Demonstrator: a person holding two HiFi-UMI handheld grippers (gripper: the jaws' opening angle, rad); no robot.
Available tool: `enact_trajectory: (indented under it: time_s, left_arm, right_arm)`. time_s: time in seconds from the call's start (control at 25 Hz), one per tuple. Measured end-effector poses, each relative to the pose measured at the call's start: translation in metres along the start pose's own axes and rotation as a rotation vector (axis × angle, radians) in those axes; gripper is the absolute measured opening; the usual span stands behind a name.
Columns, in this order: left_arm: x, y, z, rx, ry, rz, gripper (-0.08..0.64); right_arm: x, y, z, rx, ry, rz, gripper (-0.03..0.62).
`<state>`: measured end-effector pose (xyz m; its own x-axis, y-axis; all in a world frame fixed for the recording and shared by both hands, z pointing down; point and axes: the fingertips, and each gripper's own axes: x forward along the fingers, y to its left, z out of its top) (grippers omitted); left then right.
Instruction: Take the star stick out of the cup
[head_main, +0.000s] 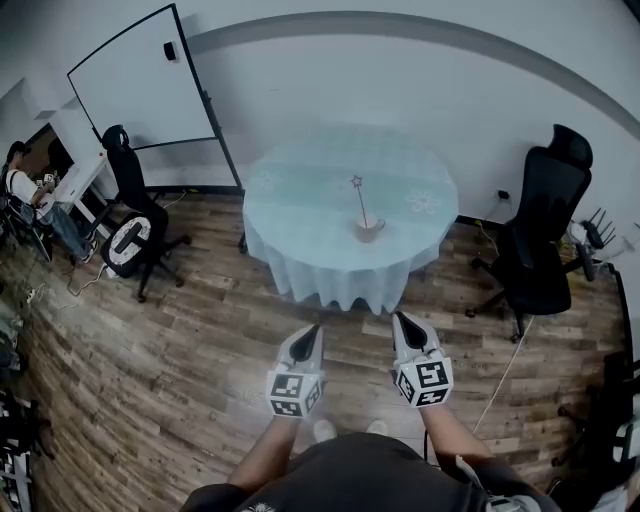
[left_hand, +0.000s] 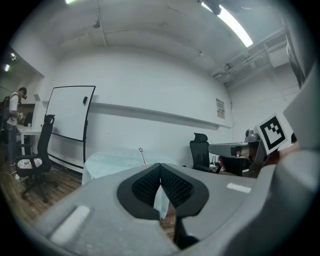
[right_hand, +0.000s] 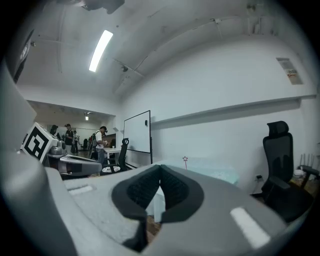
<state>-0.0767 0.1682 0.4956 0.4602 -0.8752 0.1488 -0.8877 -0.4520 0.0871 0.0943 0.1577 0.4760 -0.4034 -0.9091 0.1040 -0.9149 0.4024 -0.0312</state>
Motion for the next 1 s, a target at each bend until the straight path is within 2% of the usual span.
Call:
enact_trajectory:
  time_s: [0.28, 0.64, 1.0]
  left_arm:
    - [-0.009, 0.010, -0.002, -0.012, -0.001, -0.020, 0.005]
    - [-0.028, 0.029, -0.004, -0.002, -0.020, -0.053, 0.005]
    - [-0.021, 0.036, -0.008, 0.002, -0.007, -0.069, 0.005]
  right_arm:
    - [0.001, 0.015, 0.000, 0.051, 0.002, -0.001, 0.003]
    - [0.004, 0.043, -0.001, 0.015, 0.016, -0.051, 0.003]
    - [0.016, 0.050, -0.005, 0.004, 0.016, -0.045, 0.003]
